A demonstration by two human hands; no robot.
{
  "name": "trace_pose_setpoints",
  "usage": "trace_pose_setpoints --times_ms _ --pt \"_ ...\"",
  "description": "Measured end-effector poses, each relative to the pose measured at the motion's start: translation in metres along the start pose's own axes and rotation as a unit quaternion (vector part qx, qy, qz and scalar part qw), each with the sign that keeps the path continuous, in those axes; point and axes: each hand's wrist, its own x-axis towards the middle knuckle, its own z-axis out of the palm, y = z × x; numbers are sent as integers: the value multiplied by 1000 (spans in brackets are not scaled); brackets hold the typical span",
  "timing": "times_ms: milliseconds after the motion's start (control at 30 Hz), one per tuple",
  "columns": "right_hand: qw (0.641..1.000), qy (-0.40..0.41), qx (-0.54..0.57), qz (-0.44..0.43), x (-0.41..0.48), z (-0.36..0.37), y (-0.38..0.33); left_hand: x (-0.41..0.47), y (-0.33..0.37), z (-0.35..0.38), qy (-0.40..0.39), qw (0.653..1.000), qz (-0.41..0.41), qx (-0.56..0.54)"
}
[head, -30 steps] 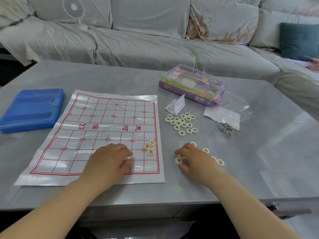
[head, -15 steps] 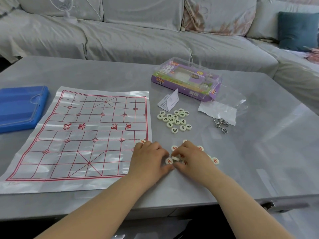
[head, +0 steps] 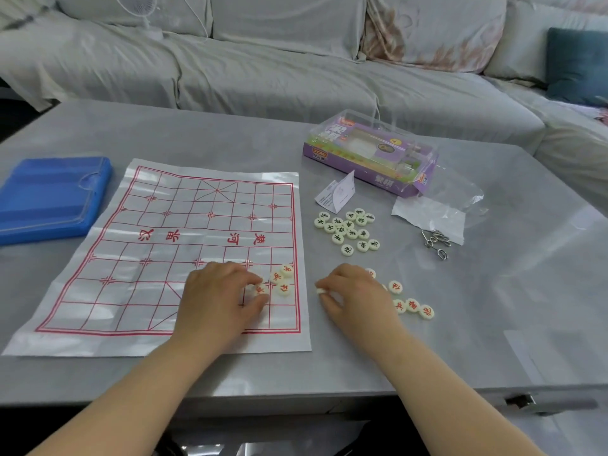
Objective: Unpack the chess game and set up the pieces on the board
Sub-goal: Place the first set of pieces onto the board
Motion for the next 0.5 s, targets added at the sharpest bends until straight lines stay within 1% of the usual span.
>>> trace_pose_setpoints --times_ms 67,133,233,267,333,433,500 --pt "999 6 -24 -33 8 7 -20 -5 -18 -3 -5 1000 -22 -12" --pt "998 -13 -46 -50 12 16 -35 -9 -24 -8 -2 999 -41 -24" --pt "994 -52 -64 -68 10 29 -46 -13 -31 -9 -10 999 -21 -26" --pt "994 -65 -58 -62 9 32 -47 -14 -32 -10 -21 999 -24 -25" --pt "996 -60 -40 -53 3 32 -44 -14 -34 -7 -25 999 -19 -35" --pt "996 -69 44 -23 -1 28 -40 -11 -28 -7 -24 998 -2 -50" --pt "996 -66 58 2 6 26 -36 -8 -24 -3 -22 998 10 -52"
